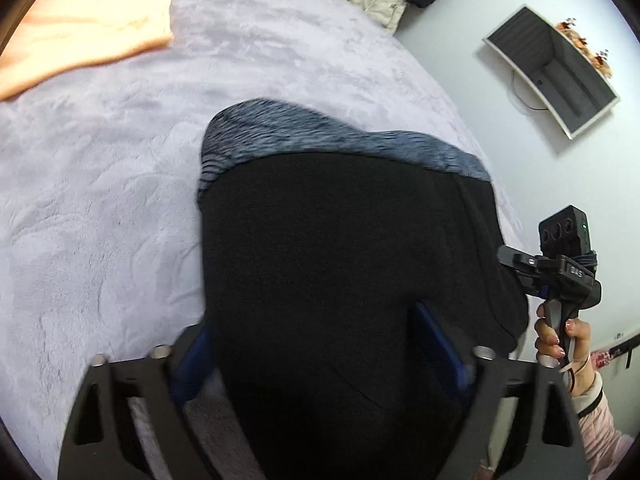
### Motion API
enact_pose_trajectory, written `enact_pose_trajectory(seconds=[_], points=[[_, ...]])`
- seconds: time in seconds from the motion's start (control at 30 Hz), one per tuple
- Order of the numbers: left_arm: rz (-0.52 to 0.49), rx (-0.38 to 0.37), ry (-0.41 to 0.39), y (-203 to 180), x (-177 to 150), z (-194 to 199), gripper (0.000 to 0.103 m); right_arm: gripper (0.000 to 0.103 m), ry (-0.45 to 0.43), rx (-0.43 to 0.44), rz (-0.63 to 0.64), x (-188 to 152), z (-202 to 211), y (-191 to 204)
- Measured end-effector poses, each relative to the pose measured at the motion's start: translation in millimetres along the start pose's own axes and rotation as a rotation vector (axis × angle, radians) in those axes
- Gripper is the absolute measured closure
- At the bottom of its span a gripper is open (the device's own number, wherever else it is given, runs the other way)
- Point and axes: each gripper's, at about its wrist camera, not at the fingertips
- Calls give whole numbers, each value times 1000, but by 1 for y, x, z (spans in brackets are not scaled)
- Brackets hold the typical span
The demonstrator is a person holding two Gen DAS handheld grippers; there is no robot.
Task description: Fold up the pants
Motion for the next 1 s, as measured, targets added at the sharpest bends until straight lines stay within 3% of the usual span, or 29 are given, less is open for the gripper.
enact_pose_trajectory(seconds=[0.17, 0.33, 0.57, 0.7, 0.77, 0.83, 0.87, 0.9, 0.93, 1.0], points=[[-35, 3, -31, -26, -11, 19, 25, 47, -48, 11, -19, -1, 14, 22], [11, -104, -54, -32, -11, 59, 25, 48, -59, 77, 4, -4, 26, 61], [63, -68, -135, -4, -22, 119, 25, 48, -18, 195, -5, -13, -7, 112], [56, 53, -172, 18, -31, 137, 25, 48, 21, 238, 2, -19, -43, 133], [26, 214, -193, 34, -37, 136, 25, 48, 66, 203, 19, -27, -65, 139], [-11, 426, -206, 46, -47, 124, 25, 48, 119, 56, 58, -36, -87, 145], [-13, 444, -207, 51, -52, 121, 23, 44, 136, -34, 83, -40, -94, 147], [6, 401, -216, 64, -57, 129, 23, 43, 134, -73, 96, -43, -96, 147], [33, 369, -217, 69, -59, 137, 23, 43, 127, -73, 84, -46, -94, 146], [50, 381, -242, 75, -59, 152, 23, 43, 110, -64, 52, -45, -85, 142]])
Point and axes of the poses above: each gripper's, at about its wrist camera, not at the fingertips, and z roughly against the way its jaws point, y to its left, x to its top, and after that the axes turned 10 degrees about z, right-handed
